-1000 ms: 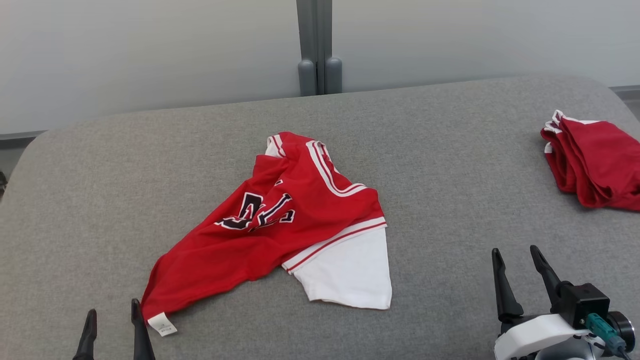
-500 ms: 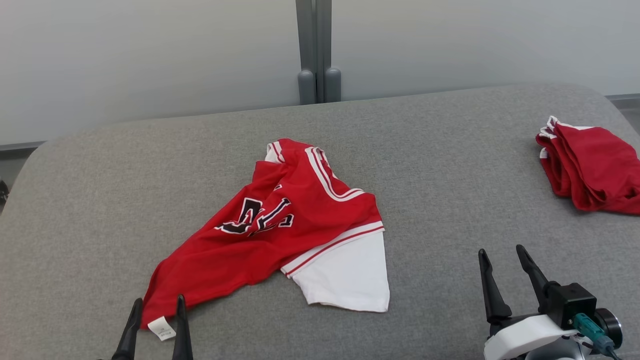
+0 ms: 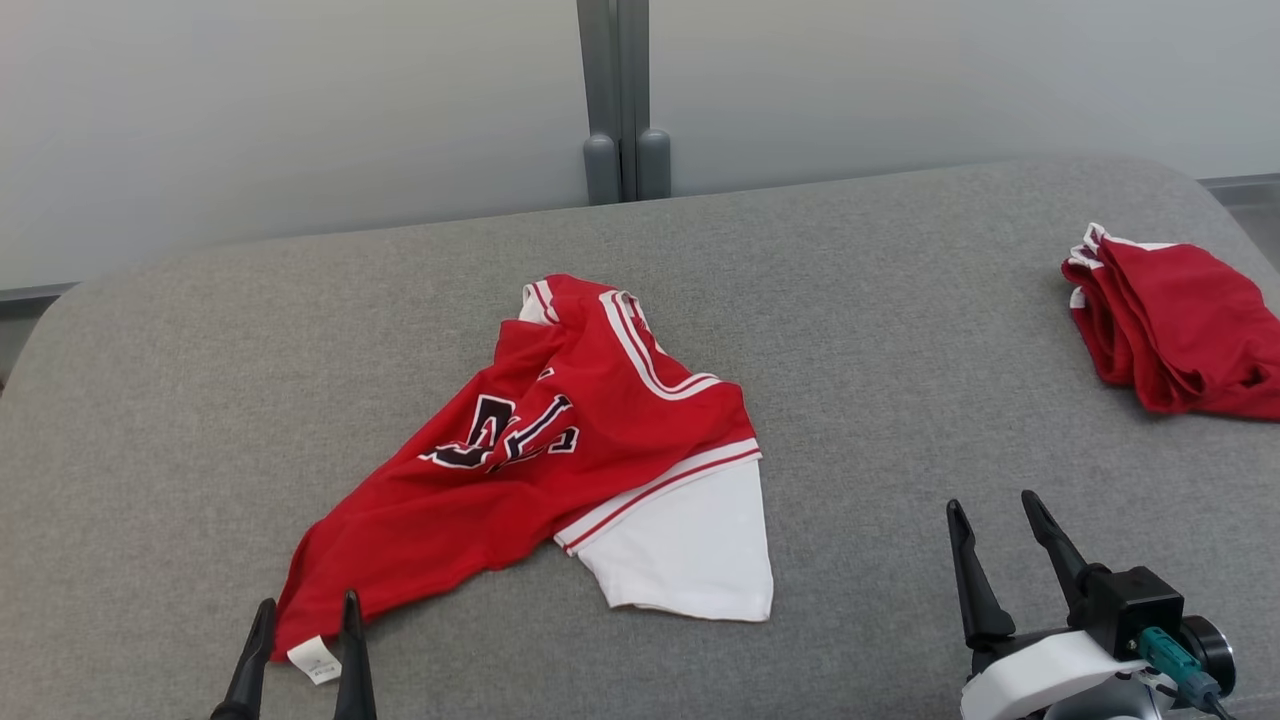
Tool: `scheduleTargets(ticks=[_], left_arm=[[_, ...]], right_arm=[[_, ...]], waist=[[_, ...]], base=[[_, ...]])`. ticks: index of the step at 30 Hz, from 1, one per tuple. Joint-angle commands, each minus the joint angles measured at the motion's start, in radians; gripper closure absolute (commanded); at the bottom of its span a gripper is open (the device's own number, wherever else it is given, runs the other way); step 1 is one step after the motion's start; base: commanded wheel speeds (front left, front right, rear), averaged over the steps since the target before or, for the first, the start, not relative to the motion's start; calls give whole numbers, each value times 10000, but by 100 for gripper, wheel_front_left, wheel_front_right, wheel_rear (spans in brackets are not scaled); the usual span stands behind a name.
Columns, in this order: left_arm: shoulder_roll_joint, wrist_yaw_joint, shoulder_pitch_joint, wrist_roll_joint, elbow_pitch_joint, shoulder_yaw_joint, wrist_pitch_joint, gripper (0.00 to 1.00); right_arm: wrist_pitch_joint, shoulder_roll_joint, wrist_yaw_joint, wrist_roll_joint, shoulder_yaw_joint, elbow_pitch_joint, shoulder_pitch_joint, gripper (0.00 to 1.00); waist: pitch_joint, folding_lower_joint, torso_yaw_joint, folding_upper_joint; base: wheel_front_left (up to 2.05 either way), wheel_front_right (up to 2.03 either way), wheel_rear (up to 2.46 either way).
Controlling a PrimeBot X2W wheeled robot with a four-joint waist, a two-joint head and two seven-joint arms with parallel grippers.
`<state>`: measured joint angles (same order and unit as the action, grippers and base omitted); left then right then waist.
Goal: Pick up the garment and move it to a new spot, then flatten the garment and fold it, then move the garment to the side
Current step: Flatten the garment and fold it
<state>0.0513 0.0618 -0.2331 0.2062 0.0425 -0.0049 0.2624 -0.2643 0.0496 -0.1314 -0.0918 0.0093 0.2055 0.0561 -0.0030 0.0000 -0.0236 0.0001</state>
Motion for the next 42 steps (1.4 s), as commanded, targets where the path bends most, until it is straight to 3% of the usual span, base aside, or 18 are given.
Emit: scheduleTargets(ticks=[1,15,22,26,33,37,42], left_arm=[[-6,-35,144,54,-18,-8,29,0],[-6,-46,123,-19,28,6,29,0],[-1,-319,66,-118,518,254,29,0],[93,-547,181,-286,1128,332,-49,0],[690,-332,456,-173,1556,166,-2570,0],[919,-396,536,-171,1418,149,-3565,0],[1160,-192,1004,-39,1412,74,-4190,0]], right_arm=[[2,20,16,17,-18,7,-5,0],[2,20,16,-36,38,-5,-13,0],[2,18,16,-222,398,-474,-250,0],[93,17,16,-199,1066,90,-398,0],[2815,84,17,-967,2454,886,-1238,0],[4389,68,16,-1298,3217,1052,-1841,0],[5498,359,16,-1279,3873,1580,-2511,0]], waist=[[15,0,3,-1],[7,0,24,-1],[-43,0,39,-1],[-119,0,65,-1],[-86,0,39,-1],[244,0,3,-1],[699,0,102,-1]], base=[[0,0,0],[0,0,0],[0,0,0],[0,0,0],[0,0,0],[0,0,0],[0,0,0]])
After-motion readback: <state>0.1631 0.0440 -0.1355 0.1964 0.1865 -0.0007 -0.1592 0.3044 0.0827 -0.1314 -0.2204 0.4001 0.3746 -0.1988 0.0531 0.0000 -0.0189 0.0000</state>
